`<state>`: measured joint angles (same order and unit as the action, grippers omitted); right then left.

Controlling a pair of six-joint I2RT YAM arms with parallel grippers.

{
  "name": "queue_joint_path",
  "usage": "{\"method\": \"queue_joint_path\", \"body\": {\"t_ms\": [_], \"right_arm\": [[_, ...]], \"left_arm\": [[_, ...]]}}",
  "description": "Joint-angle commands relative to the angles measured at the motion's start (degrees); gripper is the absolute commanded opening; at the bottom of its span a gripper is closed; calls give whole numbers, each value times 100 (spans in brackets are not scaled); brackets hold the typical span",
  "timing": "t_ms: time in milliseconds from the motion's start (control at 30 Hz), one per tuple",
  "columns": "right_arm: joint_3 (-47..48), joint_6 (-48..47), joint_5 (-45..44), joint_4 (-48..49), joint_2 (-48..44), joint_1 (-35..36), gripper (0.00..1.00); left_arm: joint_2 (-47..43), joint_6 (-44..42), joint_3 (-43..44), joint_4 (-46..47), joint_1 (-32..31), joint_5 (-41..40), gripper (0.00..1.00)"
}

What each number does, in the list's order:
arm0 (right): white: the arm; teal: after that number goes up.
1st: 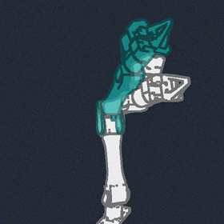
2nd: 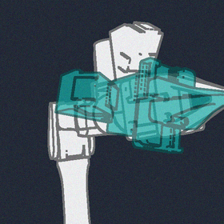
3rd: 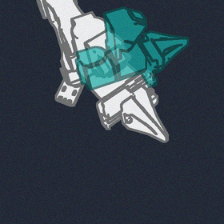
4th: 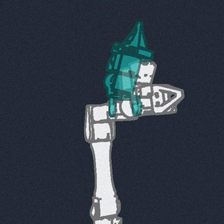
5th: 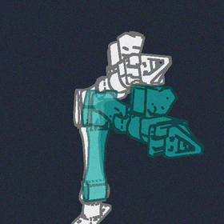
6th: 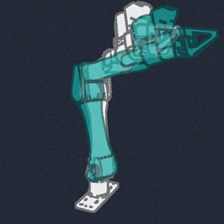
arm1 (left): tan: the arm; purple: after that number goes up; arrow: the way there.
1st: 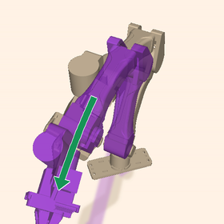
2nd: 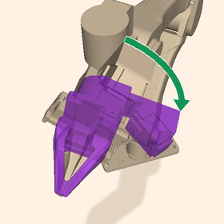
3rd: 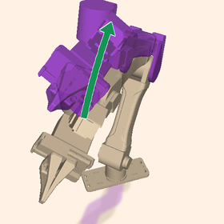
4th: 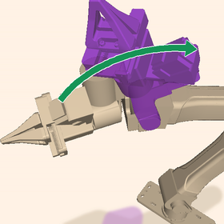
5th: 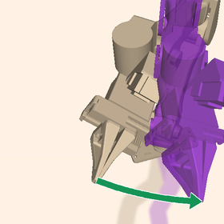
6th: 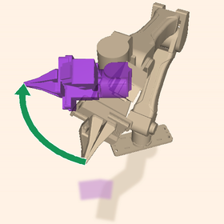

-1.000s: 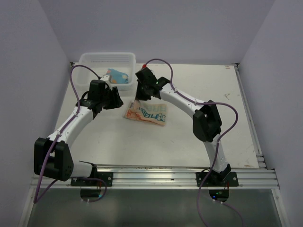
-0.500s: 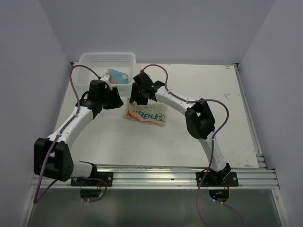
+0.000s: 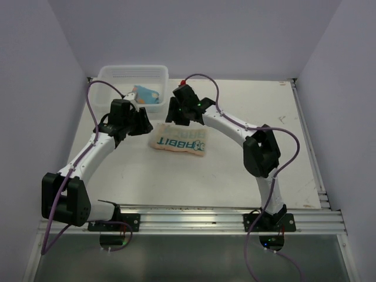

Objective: Roll the towels
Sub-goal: Fold the towel

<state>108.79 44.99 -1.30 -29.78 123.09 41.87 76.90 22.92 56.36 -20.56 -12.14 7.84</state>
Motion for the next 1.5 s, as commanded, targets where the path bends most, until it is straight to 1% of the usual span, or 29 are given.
{"method": "queue_joint_path", "body": {"t_ms": [0, 33, 100, 133, 167, 233, 267, 367, 400, 500, 600, 700, 900, 1033, 1200, 1467], "right_arm": [[-576, -139, -353, -63, -1012, -187, 51], [-979, -166, -458, -80, -1171, -205, 47], [-1403, -227, -625, -107, -1671, -319, 42], [-1831, -236, -626, -107, -1848, -354, 40], [-2035, -245, -617, -98, -1989, -398, 35], [-2588, -254, -477, -19, -2331, -495, 33], [-2739, -263, -398, 24, -2394, -521, 30], [-3118, -368, -213, 130, -2474, -539, 25], [-3188, -412, -143, 226, -2448, -531, 22], [-3443, -439, 86, 524, -2281, -531, 19], [-3496, -570, 104, 736, -1965, -530, 18], [-3496, -676, 104, 798, -1640, -522, 17], [-3804, -781, 104, 939, -1244, -522, 17], [-4023, -816, 104, 1036, -1208, -522, 17], [-4006, -1229, 95, 834, -1120, -399, 19], [-4560, -1932, -2, 702, -1489, -22, 21]], "left_arm": [[-35, -50, -28, 245, -43, 130, 54], [-26, -50, -28, 254, -43, 130, 54], [-18, -50, -55, 280, -43, 139, 54], [-9, -50, -55, 289, -43, 174, 54], [17, -50, -55, 298, -51, 192, 53], [70, -42, -64, 307, -69, 227, 52], [88, -50, -64, 315, -78, 210, 52], [105, -85, -72, 342, -139, 61, 50], [123, -103, -72, 342, -174, 8, 49], [150, -147, -37, 333, -236, -177, 49], [27, -173, -72, 403, -332, -440, 48], [-18, -130, -108, 447, -420, -502, 48], [-9, -94, 51, 263, -666, -678, 48], [-62, -68, 60, 271, -693, -696, 48], [97, 37, 200, 272, -711, -617, 48], [106, 152, 200, 210, -816, -757, 48]]}}
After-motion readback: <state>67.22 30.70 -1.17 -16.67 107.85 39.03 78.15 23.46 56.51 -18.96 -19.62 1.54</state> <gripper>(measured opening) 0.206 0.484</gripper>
